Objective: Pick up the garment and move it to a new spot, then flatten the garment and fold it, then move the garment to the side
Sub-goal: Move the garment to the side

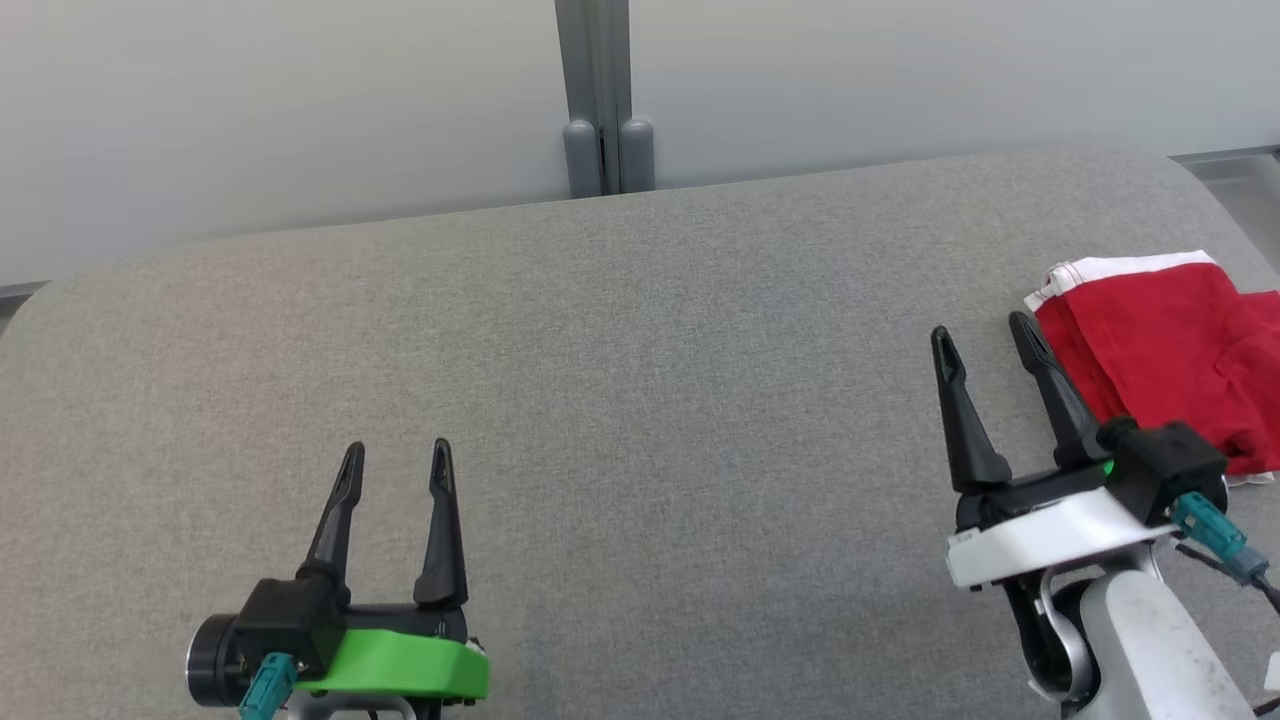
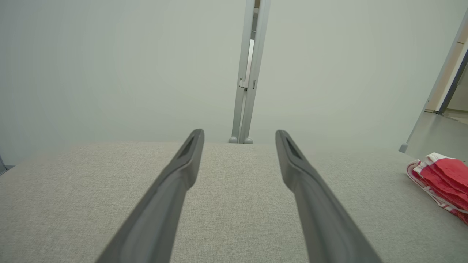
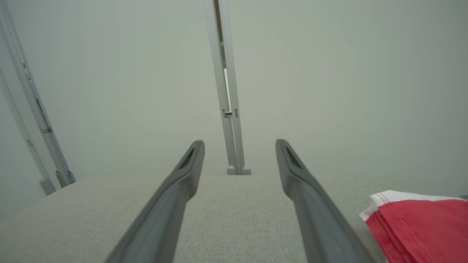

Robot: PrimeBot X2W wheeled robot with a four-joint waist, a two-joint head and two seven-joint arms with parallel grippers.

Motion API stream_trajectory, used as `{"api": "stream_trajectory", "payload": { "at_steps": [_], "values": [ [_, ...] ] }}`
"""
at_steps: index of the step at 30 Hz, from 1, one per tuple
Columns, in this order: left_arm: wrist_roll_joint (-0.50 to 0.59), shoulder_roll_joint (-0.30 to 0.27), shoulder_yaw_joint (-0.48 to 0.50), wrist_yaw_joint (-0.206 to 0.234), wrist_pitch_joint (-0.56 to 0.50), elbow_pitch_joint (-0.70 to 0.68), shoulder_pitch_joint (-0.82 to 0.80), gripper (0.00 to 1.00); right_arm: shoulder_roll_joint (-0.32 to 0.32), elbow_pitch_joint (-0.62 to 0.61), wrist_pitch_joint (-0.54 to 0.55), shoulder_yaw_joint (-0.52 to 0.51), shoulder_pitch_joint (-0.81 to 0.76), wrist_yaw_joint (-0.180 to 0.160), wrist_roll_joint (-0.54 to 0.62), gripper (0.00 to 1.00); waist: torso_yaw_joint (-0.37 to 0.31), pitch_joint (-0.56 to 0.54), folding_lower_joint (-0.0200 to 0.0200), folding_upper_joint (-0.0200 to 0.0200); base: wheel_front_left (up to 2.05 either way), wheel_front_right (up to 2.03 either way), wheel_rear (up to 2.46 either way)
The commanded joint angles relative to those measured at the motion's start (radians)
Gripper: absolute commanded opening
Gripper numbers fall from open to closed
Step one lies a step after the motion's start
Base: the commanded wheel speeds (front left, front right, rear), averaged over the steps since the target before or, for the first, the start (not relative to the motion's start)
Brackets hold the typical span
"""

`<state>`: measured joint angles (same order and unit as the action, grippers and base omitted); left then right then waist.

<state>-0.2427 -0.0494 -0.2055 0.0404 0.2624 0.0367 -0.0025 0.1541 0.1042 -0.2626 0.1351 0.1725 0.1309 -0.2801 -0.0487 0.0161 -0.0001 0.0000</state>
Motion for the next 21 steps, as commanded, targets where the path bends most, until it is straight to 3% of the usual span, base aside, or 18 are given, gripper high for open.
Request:
{"api": "stream_trajectory", "payload": {
  "at_steps": [1,9,21],
  "values": [
    [-0.01,-0.003,0.008,0.006,0.003,0.0,0.023,1.0,-0.015,-0.017,-0.002,-0.002,-0.029,0.0,0.019,1.0,0.006,-0.007,0.0001,0.0,0.0,0.0,0.0],
    [0.0,-0.003,0.013,-0.002,0.003,-0.016,0.046,1.0,-0.073,-0.048,-0.003,-0.024,-0.115,0.0,0.078,1.0,0.004,-0.003,0.0001,0.0,0.0,0.0,0.0],
    [-0.028,-0.003,0.022,-0.01,0.003,-0.015,0.027,1.0,-0.093,-0.044,-0.002,-0.031,-0.119,0.0,0.1,1.0,-0.003,-0.002,0.0001,0.0,0.0,0.0,0.0]
  ]
}}
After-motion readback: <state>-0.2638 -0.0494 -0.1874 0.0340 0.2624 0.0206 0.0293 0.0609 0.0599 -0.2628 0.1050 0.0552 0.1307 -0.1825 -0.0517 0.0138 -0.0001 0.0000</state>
